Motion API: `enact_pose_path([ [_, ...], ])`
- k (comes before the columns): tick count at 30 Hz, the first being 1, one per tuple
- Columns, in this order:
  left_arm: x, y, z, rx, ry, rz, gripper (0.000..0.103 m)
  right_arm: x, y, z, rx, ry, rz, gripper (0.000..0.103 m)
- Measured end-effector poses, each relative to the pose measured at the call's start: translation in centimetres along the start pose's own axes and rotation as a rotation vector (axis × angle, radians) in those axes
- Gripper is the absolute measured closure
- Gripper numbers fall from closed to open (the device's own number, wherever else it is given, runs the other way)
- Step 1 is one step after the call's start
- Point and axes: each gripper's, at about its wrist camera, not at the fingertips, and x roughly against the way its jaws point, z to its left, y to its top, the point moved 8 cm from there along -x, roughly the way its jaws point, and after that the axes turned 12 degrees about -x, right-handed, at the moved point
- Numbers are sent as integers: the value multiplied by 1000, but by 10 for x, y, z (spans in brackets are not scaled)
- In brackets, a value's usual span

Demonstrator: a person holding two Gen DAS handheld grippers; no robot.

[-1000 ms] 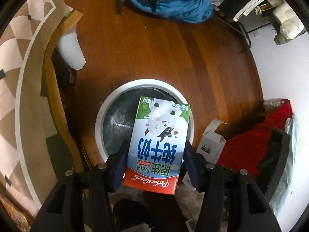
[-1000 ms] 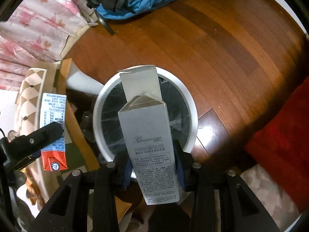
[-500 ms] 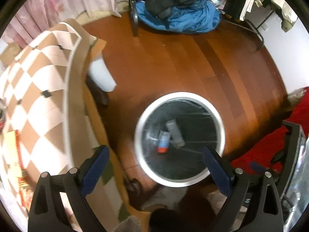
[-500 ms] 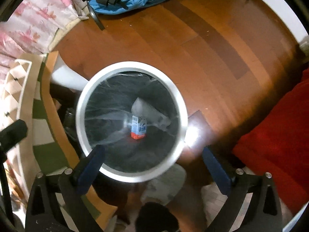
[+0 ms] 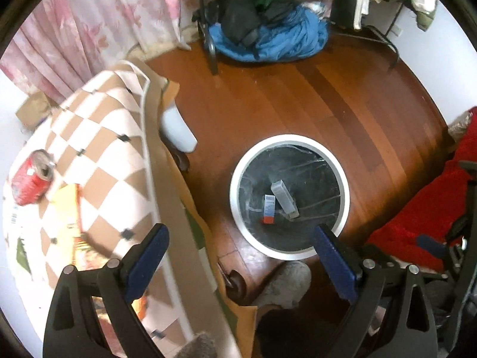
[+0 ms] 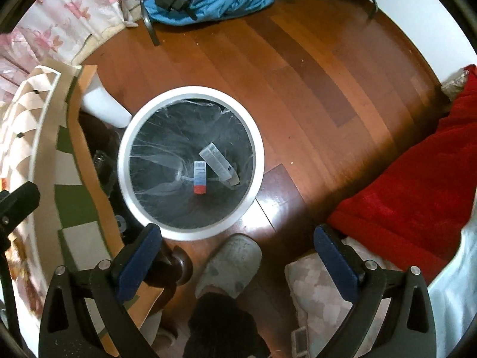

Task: Collect trash
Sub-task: 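Open both tools to drop the box and carton into the bin, then grasp the dark red packet with the right tool while the left tool grasps the yellow bread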

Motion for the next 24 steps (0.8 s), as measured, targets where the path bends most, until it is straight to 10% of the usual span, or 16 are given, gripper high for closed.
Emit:
enact_pose_path([
  [17,178,-55,84,97,127,-267,5,197,-51,31,-7,214,-247,0],
  [24,166,-154,182,260,262,-175,5,196,-115,115,103,323,-149,0],
])
